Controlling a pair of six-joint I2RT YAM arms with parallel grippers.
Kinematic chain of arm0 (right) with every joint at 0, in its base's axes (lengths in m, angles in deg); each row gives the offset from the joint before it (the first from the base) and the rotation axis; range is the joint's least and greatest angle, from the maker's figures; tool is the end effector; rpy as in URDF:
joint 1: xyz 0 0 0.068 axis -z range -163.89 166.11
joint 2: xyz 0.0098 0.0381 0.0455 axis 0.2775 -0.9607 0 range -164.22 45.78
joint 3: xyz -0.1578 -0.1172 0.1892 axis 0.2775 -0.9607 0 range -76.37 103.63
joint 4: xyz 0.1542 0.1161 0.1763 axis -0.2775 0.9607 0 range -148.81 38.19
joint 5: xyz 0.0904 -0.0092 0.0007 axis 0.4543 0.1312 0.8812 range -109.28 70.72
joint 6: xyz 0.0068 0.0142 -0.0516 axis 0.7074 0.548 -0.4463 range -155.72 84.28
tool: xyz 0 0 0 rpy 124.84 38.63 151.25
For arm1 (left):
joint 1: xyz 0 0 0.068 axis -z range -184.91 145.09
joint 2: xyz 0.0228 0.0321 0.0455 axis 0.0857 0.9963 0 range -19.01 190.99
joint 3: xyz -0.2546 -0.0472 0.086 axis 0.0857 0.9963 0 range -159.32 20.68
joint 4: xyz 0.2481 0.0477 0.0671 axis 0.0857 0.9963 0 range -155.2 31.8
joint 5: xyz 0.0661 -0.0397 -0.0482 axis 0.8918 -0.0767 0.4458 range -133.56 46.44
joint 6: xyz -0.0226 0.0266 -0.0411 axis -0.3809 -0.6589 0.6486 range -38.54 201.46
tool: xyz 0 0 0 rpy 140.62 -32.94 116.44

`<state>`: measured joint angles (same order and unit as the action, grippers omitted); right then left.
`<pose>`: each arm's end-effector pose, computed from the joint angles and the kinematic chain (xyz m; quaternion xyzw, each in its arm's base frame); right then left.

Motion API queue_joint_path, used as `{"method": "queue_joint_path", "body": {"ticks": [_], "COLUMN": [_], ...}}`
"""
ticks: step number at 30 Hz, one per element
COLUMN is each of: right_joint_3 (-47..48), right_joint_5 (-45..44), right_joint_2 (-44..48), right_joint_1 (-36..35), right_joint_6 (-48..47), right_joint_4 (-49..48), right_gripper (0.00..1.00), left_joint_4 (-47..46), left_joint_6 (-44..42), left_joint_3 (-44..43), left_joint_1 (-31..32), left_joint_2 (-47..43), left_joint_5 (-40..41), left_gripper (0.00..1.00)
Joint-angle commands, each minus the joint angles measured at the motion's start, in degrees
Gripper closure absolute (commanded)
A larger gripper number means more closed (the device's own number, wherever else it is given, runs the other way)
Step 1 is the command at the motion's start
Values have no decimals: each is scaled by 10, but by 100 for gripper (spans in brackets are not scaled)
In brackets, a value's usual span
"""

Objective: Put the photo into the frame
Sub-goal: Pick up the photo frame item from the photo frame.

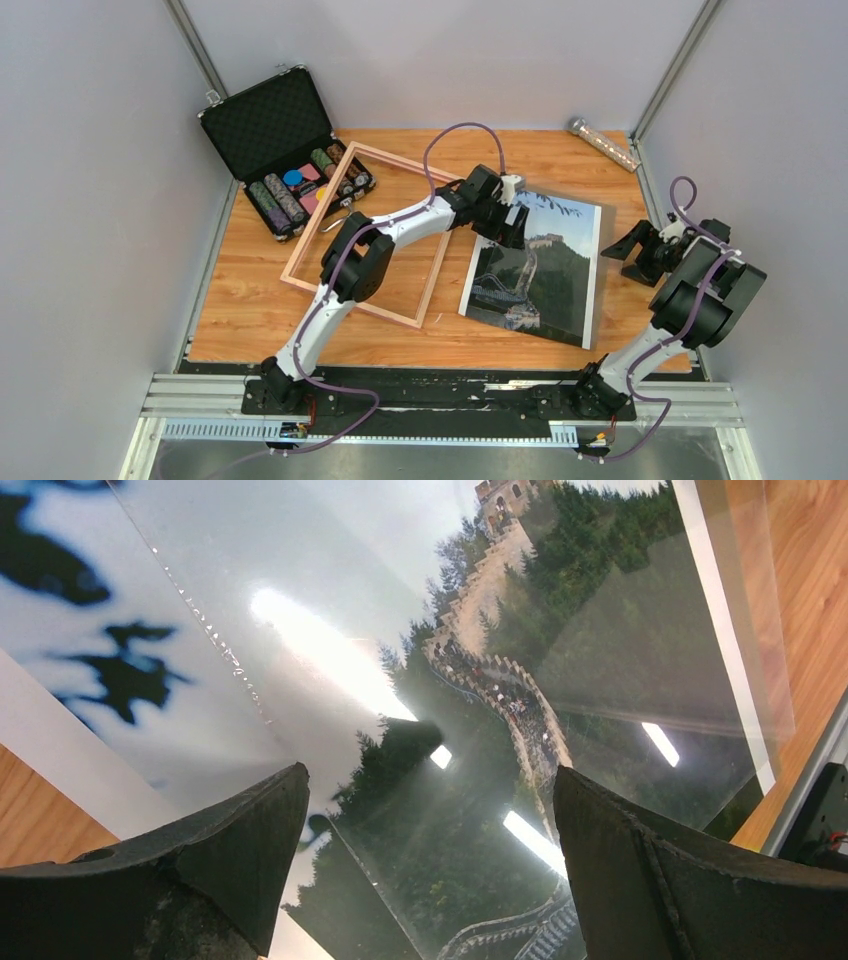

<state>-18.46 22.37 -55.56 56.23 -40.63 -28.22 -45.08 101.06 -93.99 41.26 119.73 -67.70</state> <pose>0.2589 -0.1873 0.1508 0.2328 0.8972 0.2755 0.2549 0.3655 -0.4017 0.1682 0.2862 0.8579 -0.3684 0.2151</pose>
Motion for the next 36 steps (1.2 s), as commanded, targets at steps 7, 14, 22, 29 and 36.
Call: {"method": "queue_joint_path", "body": {"ticks": [7, 14, 22, 29, 36], "right_joint_3": [6, 23, 40, 42, 49], "right_joint_5": [73, 162, 236, 263, 285], "right_joint_2": [-21, 18, 56, 62, 43], "right_joint_1": [-3, -3, 0, 5, 8], "right_joint_6": [3, -2, -17, -43, -75], "right_joint_4": [18, 34, 68, 88, 105], "right_gripper": [22, 23, 25, 26, 28], "left_joint_4": [-18, -38, -46, -49, -52], "left_joint_6": [29, 25, 12, 9, 8], "left_joint_3": [16, 61, 91, 99, 102], "left_joint_1": [6, 6, 5, 5, 5], "left_joint_2": [15, -17, -36, -38, -37], "left_joint_5": [-31, -36, -20, -17, -20], "left_gripper": [0, 0, 0, 0, 0]}}
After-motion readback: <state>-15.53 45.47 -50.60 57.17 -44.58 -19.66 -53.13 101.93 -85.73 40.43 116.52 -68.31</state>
